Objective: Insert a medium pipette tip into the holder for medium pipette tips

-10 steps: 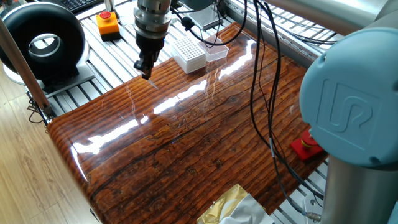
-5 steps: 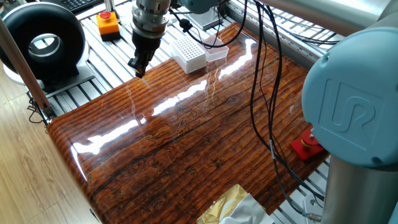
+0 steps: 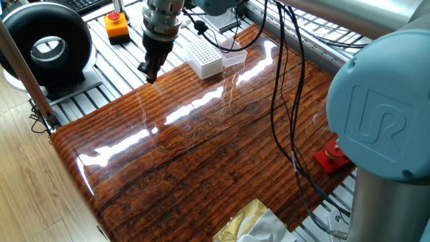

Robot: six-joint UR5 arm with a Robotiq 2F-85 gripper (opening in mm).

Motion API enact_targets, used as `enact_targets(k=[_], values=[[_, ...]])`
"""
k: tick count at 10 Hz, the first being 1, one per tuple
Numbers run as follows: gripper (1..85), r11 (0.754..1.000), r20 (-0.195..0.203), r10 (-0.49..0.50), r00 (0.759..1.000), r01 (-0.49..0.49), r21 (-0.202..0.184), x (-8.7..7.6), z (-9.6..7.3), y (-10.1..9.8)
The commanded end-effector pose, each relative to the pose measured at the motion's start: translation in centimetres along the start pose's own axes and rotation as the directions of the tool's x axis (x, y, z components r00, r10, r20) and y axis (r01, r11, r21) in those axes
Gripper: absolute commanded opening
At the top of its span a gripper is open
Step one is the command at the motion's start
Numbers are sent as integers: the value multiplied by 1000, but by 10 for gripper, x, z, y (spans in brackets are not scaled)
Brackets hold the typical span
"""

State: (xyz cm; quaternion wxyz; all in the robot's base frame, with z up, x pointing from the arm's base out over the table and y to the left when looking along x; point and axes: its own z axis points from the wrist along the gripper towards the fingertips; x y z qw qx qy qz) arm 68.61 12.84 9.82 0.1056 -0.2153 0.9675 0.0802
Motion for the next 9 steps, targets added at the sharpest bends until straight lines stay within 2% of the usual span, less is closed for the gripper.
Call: enact_targets(k=[1, 2, 4, 5, 7, 9], values=[[10, 1000, -34, 10, 999, -10, 19, 10, -4, -8], [10, 999, -48, 2, 999, 0, 40, 14, -5, -14], [10, 1000, -55, -7, 998, 8, 25, 27, -12, -19], [10, 1000, -67, -10, 998, 11, 22, 37, -19, -22], [10, 998, -107, -19, 994, 25, 51, 58, -35, -36], [10, 998, -109, -43, 993, 48, 44, 77, -46, -44]])
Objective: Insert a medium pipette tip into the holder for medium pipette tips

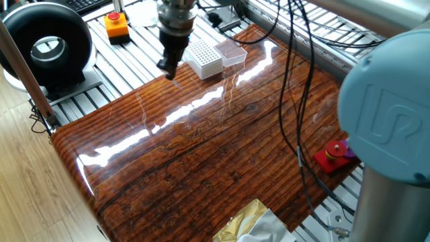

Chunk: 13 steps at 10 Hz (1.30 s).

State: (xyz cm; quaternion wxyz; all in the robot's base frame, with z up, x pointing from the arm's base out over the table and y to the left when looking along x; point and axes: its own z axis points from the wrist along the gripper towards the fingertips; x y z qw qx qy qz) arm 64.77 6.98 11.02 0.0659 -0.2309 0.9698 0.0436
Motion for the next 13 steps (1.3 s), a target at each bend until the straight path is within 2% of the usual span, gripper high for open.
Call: enact_targets(k=[1, 3, 6, 8, 9, 10, 11, 13], values=[[10, 1000, -15, -20, 1000, 20, -5, 32, -16, -13], [10, 1000, -15, -27, 1000, 27, -5, 42, -20, -17], [10, 1000, 1, -8, 1000, 8, -16, 48, -21, -17], [10, 998, 17, 36, 999, -35, -47, 52, -22, -11], [10, 1000, 5, 23, 1000, -23, -18, 51, -22, -16], [10, 1000, -1, 22, 1000, -22, -6, 47, -24, -16], [10, 999, 4, 34, 999, -34, -16, 42, -26, -10], [10, 999, 8, 32, 999, -32, -9, 40, -28, -9]])
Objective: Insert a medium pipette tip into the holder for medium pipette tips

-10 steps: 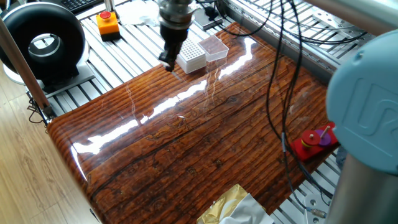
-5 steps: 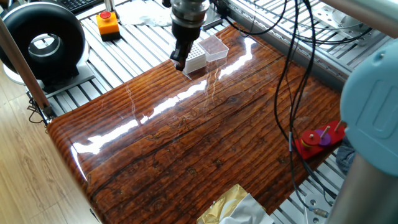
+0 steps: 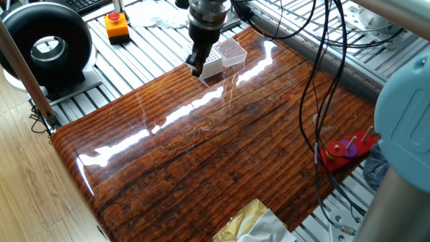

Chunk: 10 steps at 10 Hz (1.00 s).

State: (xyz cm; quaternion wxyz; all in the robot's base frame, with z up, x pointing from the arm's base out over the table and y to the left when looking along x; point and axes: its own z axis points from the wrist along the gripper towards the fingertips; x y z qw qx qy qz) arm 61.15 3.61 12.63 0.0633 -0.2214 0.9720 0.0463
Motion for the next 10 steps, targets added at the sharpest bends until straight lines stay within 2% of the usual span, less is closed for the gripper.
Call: enact_targets(k=[1, 3, 4, 5, 6, 7, 8, 10], values=[[10, 1000, 6, 10, 1000, -10, -1, -1, -6, 3], [10, 1000, -17, 4, 1000, -3, 22, 5, -7, -3], [10, 1000, -1, 12, 1000, -12, 17, 1, -7, -2], [10, 999, 10, 35, 999, -35, -5, -1, -7, 4], [10, 999, 5, 50, 999, -50, 3, 0, -7, 2], [10, 996, -14, 81, 997, -81, 43, 6, -7, -8], [10, 992, 3, 108, 994, -108, 58, 2, -7, -12], [10, 988, 68, 131, 989, -136, 67, -14, -8, -17]])
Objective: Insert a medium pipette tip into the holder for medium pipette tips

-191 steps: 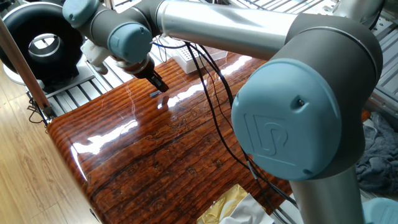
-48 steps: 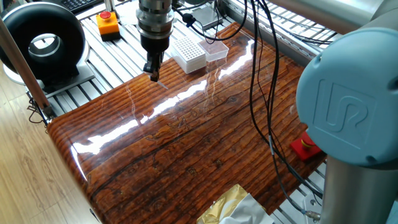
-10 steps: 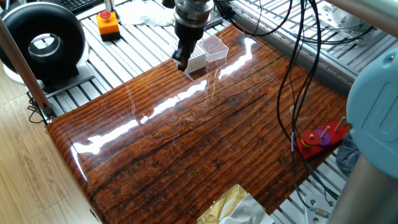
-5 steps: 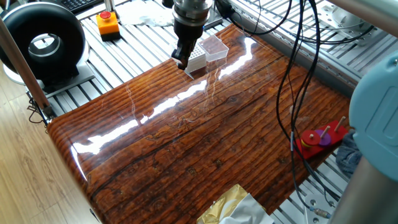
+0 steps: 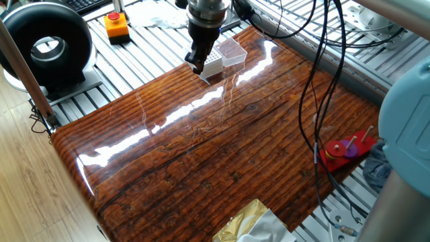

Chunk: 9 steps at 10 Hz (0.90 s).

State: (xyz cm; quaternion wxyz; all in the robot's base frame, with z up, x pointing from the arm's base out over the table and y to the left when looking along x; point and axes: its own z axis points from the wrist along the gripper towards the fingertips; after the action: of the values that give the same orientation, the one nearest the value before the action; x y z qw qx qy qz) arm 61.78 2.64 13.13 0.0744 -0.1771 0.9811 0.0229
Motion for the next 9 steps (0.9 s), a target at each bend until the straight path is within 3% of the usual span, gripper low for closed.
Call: enact_targets(k=[1, 3, 7, 9], values=[[10, 999, 76, 43, 996, -46, 29, -19, -2, -9], [10, 998, 94, 46, 995, -50, 38, -24, -3, -12], [10, 997, 124, 72, 990, -73, 3, -32, -4, -4], [10, 997, 104, 61, 993, -66, 37, -26, -3, -12]])
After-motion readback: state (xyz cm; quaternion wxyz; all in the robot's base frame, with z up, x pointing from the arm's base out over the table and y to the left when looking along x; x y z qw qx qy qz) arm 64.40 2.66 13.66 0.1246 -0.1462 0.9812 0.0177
